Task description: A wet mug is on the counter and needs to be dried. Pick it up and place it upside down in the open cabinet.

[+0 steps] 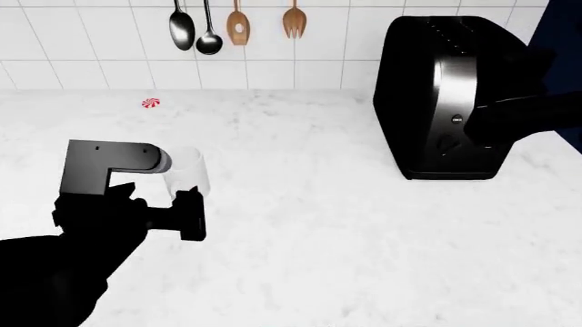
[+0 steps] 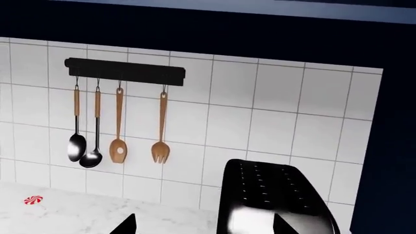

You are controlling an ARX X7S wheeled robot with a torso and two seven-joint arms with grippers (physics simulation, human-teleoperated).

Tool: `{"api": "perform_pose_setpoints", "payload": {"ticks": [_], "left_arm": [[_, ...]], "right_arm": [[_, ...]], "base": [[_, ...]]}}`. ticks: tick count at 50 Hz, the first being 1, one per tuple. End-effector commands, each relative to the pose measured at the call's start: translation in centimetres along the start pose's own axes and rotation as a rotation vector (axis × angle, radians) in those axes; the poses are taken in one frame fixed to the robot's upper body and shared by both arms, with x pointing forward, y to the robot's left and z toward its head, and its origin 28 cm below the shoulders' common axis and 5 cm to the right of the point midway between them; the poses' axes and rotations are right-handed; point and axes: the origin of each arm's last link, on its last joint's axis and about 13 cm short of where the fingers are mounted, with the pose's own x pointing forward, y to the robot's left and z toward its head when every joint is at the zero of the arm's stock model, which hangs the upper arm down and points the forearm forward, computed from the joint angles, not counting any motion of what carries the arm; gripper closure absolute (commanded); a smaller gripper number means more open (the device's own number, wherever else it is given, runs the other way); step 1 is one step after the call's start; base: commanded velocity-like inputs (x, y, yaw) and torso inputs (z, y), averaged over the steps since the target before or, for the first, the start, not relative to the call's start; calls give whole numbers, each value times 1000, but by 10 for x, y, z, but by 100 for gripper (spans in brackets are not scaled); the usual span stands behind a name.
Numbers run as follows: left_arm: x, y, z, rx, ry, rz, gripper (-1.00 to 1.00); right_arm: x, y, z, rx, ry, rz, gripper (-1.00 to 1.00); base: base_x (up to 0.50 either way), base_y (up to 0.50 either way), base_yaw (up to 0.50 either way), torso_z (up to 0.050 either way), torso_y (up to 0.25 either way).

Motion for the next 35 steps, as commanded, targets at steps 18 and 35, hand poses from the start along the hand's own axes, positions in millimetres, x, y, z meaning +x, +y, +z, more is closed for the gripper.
{"api": "perform_pose_setpoints", "payload": {"ticks": [18, 35], "left_arm": [[80, -4, -8, 16, 39, 55, -100], [115, 0, -16, -12, 87, 100, -100]], "right_arm": [[4, -2, -14, 17, 28, 19, -100], [4, -4, -19, 29, 36, 16, -100]], "base": [[0, 0, 0, 0, 0], [0, 0, 0, 0, 0]]}}
